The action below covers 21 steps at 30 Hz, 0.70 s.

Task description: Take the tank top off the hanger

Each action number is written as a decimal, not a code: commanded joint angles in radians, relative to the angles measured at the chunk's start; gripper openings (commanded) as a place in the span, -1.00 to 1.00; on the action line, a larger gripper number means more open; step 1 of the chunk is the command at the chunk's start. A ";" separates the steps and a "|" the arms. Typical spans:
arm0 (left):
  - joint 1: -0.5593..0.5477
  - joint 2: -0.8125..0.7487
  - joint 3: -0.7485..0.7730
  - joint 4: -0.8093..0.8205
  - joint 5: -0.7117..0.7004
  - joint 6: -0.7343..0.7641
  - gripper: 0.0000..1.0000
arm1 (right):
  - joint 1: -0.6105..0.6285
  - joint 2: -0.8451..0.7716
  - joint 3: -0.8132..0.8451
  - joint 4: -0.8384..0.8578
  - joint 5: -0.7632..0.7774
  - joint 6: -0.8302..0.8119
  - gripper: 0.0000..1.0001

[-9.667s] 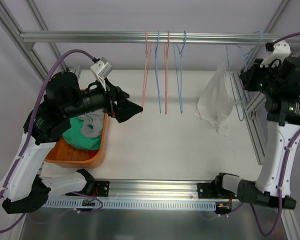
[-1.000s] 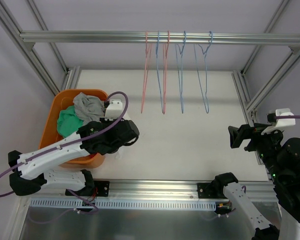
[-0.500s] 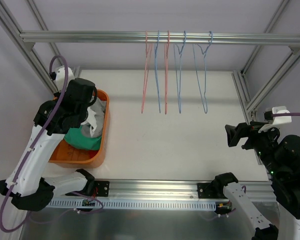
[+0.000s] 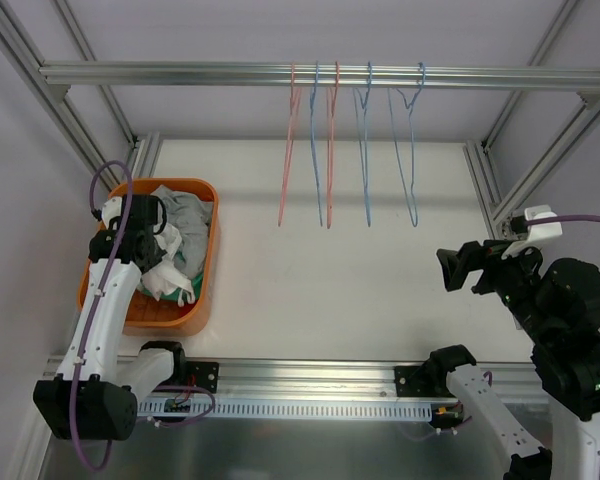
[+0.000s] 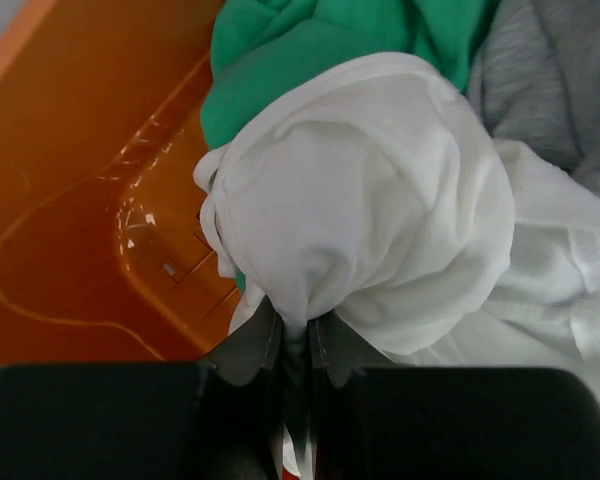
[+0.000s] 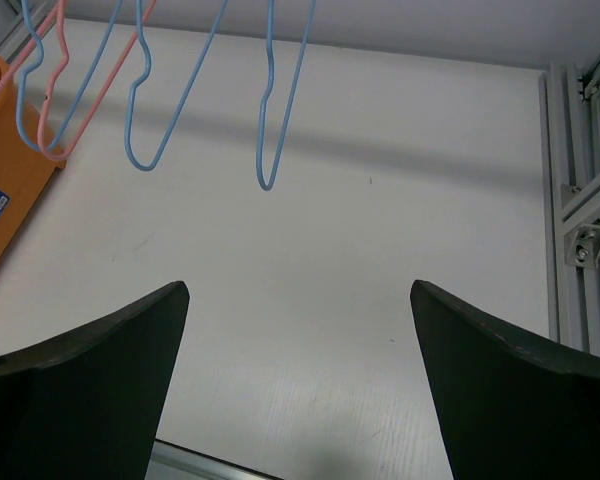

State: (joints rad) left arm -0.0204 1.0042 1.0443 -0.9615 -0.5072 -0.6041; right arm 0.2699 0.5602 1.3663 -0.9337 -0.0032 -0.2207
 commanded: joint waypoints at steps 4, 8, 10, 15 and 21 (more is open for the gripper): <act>0.074 0.005 -0.052 0.119 0.157 -0.039 -1.00 | -0.001 0.015 -0.053 0.079 -0.072 0.024 0.99; 0.082 0.030 -0.084 0.177 0.274 -0.025 -1.00 | -0.003 0.009 -0.073 0.092 -0.078 0.026 0.99; 0.085 0.050 -0.102 0.188 0.298 -0.035 -1.00 | -0.003 0.007 -0.076 0.091 -0.087 0.024 0.99; 0.093 0.013 -0.104 0.191 0.265 -0.048 -0.83 | -0.003 -0.002 -0.082 0.087 -0.093 0.011 0.99; 0.093 -0.110 -0.014 0.162 0.225 0.078 0.64 | -0.003 -0.003 -0.053 0.058 -0.064 -0.009 0.99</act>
State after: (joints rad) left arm 0.0669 0.9569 0.9558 -0.8055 -0.2718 -0.5930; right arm 0.2699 0.5613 1.2823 -0.8948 -0.0784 -0.2146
